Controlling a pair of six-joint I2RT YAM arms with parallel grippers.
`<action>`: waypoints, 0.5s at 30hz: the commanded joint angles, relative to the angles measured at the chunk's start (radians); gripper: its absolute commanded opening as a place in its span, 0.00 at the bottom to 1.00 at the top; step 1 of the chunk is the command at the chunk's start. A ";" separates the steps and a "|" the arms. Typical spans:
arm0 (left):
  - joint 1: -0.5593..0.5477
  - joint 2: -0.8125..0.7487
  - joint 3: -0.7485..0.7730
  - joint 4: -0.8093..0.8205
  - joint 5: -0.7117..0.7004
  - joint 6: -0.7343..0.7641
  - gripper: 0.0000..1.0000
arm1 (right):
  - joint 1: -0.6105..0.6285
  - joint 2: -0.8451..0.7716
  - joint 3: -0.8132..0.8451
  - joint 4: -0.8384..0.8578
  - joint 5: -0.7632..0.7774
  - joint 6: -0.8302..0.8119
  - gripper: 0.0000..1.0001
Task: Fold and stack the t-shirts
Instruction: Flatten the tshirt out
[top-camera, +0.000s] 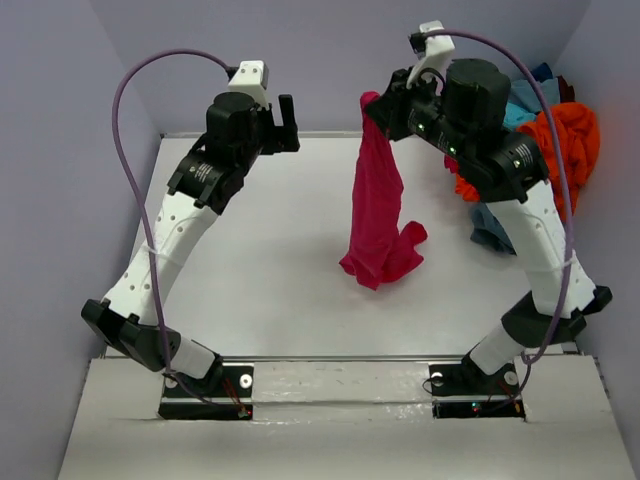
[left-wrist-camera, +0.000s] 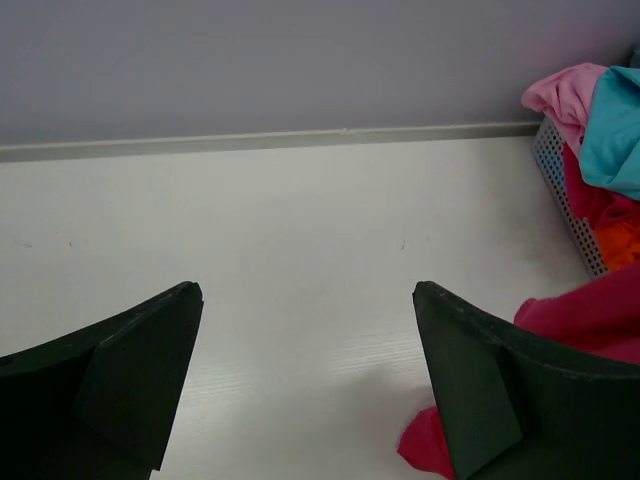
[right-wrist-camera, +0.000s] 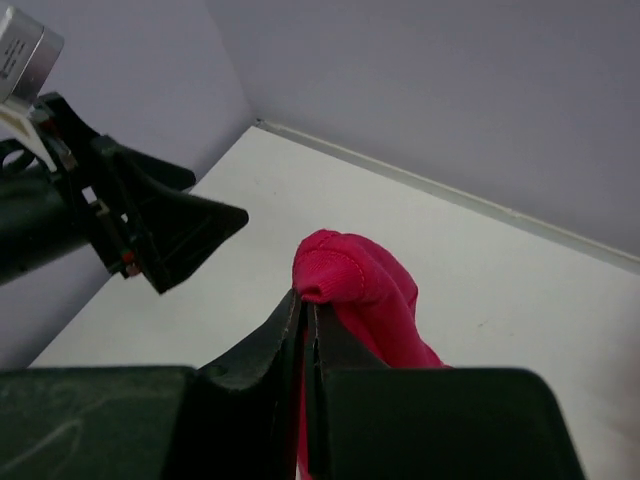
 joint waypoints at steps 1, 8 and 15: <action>0.003 -0.013 -0.025 0.047 0.009 -0.014 0.99 | 0.006 0.137 0.236 0.010 0.003 -0.024 0.07; 0.003 -0.030 -0.068 0.055 0.003 -0.011 0.99 | 0.033 0.171 0.332 0.017 -0.009 -0.020 0.07; 0.003 -0.029 -0.126 0.080 0.018 -0.026 0.99 | 0.033 0.047 0.030 0.014 0.052 0.042 0.07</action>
